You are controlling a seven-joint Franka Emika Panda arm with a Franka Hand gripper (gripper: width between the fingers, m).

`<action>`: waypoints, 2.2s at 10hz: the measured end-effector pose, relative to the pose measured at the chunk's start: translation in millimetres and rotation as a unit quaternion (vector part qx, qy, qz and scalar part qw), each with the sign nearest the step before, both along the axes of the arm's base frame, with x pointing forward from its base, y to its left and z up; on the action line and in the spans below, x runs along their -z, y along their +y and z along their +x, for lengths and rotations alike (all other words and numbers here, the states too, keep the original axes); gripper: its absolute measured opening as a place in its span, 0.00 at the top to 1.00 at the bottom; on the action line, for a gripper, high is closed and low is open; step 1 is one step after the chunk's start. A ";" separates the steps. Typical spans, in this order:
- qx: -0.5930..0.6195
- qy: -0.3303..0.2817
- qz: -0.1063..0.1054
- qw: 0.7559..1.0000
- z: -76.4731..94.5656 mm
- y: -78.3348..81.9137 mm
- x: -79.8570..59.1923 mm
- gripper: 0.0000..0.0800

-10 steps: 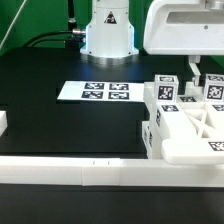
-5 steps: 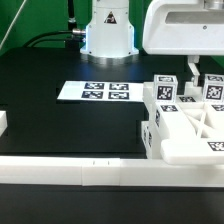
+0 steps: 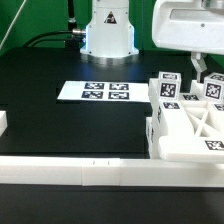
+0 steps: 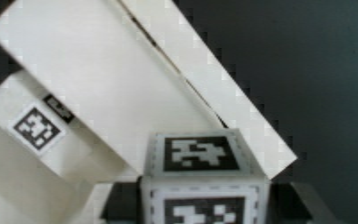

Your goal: Assemble chair

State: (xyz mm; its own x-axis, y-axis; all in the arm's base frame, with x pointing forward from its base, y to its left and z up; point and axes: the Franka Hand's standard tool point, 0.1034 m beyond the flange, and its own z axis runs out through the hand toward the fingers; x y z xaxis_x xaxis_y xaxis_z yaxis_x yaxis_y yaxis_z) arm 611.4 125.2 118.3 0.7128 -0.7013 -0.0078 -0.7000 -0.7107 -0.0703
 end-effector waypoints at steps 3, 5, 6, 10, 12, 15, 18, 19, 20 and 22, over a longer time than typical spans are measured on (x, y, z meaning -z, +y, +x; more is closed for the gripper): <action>0.093 0.005 0.008 0.996 0.4 0.3 -0.4 0.64; 0.120 0.007 0.010 0.993 0.3 0.2 -0.1 0.64; 0.107 0.007 0.009 0.994 0.1 0.1 0.6 0.64; -0.025 -0.004 0.003 1.000 1.4 -0.8 0.6 0.20; -0.110 -0.008 -0.002 0.994 1.0 -0.8 0.8 0.19; -0.308 -0.018 -0.014 0.951 0.5 1.2 -0.1 0.19; -0.424 -0.031 -0.021 0.905 3.2 1.1 -1.3 0.19; -0.423 -0.022 -0.018 0.906 0.9 0.7 -0.5 0.19; -0.423 -0.023 -0.019 0.906 1.3 0.7 -0.5 0.19; -0.427 0.011 -0.005 0.904 -7.4 -1.4 1.8 0.19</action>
Offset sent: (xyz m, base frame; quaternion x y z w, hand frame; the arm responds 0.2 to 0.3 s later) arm 0.0000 0.0000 0.0000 0.0000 0.0000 0.1938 0.9810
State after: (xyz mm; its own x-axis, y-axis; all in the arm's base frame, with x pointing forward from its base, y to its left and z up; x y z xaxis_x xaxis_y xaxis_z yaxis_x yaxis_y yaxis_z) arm 604.0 123.8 116.5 0.9941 0.1057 -0.0252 0.1042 -0.9931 -0.0528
